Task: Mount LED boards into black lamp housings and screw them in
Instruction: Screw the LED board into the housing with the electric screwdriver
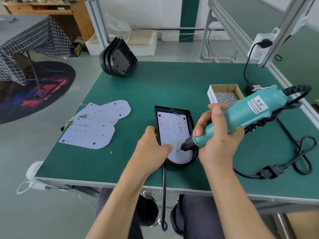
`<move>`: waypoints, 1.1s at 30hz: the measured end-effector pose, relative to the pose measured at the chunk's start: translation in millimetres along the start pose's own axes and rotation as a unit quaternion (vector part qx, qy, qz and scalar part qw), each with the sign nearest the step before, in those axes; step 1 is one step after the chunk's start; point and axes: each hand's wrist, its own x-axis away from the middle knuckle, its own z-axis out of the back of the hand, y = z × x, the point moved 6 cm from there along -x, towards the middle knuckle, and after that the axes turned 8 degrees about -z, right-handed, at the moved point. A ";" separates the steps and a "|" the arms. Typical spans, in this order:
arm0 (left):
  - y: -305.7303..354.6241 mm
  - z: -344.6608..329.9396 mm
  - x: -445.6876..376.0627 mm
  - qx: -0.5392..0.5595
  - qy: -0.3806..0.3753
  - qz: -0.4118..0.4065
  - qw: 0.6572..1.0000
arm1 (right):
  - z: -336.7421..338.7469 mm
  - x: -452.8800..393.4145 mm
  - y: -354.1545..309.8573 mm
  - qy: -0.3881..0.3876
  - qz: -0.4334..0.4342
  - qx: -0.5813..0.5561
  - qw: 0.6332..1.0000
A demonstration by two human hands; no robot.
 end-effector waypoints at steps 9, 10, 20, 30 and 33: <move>1.0 1.0 1.5 0.006 0.003 -0.008 1.000 | 3.2 1.1 1.0 0.006 -0.007 -0.005 1.000; 1.4 1.0 1.7 0.005 0.001 -0.006 1.000 | 3.7 1.0 0.8 0.008 -0.008 -0.008 1.000; 0.9 1.1 3.5 0.004 0.007 -0.004 1.000 | 0.7 2.0 -0.6 0.002 -0.010 0.005 1.000; 1.7 0.6 7.0 0.006 0.017 -0.014 1.000 | -3.8 14.7 -6.3 0.103 0.011 0.076 0.992; 1.3 0.5 7.2 0.007 0.018 -0.009 1.000 | -6.6 13.2 -6.5 0.063 0.017 0.077 0.995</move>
